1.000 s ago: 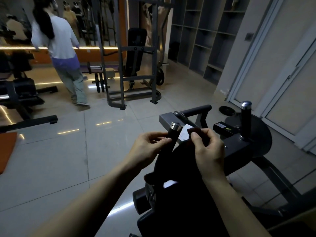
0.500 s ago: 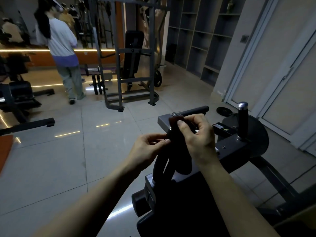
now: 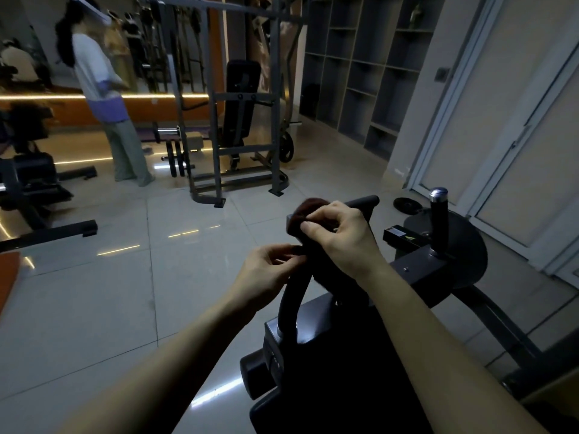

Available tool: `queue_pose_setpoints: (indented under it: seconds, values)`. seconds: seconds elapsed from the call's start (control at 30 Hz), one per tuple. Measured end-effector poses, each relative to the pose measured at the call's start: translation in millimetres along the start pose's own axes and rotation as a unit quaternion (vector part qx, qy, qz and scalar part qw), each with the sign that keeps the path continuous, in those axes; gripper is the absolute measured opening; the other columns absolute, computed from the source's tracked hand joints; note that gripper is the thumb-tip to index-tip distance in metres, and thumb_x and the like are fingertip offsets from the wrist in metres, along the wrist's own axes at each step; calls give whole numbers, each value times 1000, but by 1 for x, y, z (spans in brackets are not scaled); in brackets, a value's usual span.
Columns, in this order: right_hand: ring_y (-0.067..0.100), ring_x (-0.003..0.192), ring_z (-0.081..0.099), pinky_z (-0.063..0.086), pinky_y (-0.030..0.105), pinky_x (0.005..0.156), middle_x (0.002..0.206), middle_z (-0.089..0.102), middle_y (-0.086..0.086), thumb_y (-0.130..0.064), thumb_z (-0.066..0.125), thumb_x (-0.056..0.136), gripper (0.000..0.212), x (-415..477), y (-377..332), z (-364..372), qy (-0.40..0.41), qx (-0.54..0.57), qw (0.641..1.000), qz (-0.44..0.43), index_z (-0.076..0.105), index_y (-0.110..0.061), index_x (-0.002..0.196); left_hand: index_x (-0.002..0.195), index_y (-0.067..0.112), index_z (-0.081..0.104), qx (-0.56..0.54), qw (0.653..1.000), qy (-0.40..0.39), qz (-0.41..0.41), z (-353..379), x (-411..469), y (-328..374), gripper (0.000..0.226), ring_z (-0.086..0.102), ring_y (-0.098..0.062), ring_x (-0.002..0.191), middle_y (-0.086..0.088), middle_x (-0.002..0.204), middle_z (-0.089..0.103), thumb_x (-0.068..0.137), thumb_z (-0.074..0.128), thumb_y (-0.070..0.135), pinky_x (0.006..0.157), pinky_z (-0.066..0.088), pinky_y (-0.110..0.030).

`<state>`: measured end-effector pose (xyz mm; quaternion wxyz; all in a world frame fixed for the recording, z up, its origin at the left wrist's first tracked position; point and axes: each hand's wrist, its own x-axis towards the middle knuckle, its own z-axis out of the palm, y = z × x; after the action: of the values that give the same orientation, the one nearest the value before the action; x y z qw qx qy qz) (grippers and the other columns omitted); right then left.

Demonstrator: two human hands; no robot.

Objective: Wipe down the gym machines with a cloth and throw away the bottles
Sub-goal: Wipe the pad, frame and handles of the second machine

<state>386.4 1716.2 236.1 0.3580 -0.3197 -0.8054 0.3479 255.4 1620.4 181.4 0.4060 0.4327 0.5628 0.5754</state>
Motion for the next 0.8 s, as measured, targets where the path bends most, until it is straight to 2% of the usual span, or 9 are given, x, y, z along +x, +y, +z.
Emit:
queue_pose_setpoints:
  seconds: [0.13,0.23,0.33,0.4,0.47,0.53,0.67,0.73,0.8]
  values:
    - [29,81,70,58,41,80,83,70,16,-26,70,90,23,24,1,10,-52,78,982,166,72,-4,87,103,12,75,5,1000,-1,-1,0,-2,2,11,74,-30,97,-15,100,77,97,67,13,83,59,-37]
    - [28,81,69,58,40,75,85,70,15,-27,70,89,30,27,2,15,-28,140,960,241,70,2,96,97,23,74,14,1000,10,-1,1,-4,3,12,75,-22,93,-8,97,78,96,67,13,80,60,-31]
    - [34,79,71,60,42,70,91,71,20,-25,65,91,28,26,5,13,-46,287,887,359,69,1,100,96,31,70,29,999,24,-7,2,-7,5,16,74,-6,83,1,93,77,95,69,15,70,56,-19]
    - [31,75,67,57,39,68,88,68,19,-20,55,96,25,20,7,12,-53,347,853,386,68,1,100,97,32,71,22,999,25,-11,2,-9,6,16,74,-6,83,0,94,77,95,70,16,70,55,-17]
    - [31,76,64,55,38,68,90,66,22,-16,52,98,27,9,13,12,-23,357,854,377,68,6,103,95,31,72,8,1000,22,-14,3,-11,8,16,74,-8,82,-1,93,78,95,69,16,72,57,-20]
    - [27,70,61,52,34,60,87,63,20,-16,59,95,28,-3,20,9,3,345,871,350,67,8,106,93,27,74,9,1000,24,-15,3,-12,12,12,72,-10,76,-5,90,78,96,68,17,68,57,-21]
    - [11,43,49,35,22,39,60,55,6,-19,58,98,27,-21,22,-1,-15,260,921,289,63,7,102,96,19,75,10,1000,9,-21,3,-12,13,8,67,-5,61,3,72,74,97,67,20,55,49,-17]
    - [10,37,43,29,21,36,53,47,4,-18,54,101,24,-26,19,-12,1,237,935,264,63,3,92,96,19,76,26,999,16,-24,3,-11,9,11,68,-7,64,3,74,75,98,66,24,57,49,-17]
    - [13,44,49,35,22,38,57,51,6,-17,54,101,26,-30,11,-23,23,239,943,229,63,-4,80,94,21,76,54,996,68,-5,5,-12,3,21,70,-17,74,-1,82,75,99,62,37,61,51,-23]
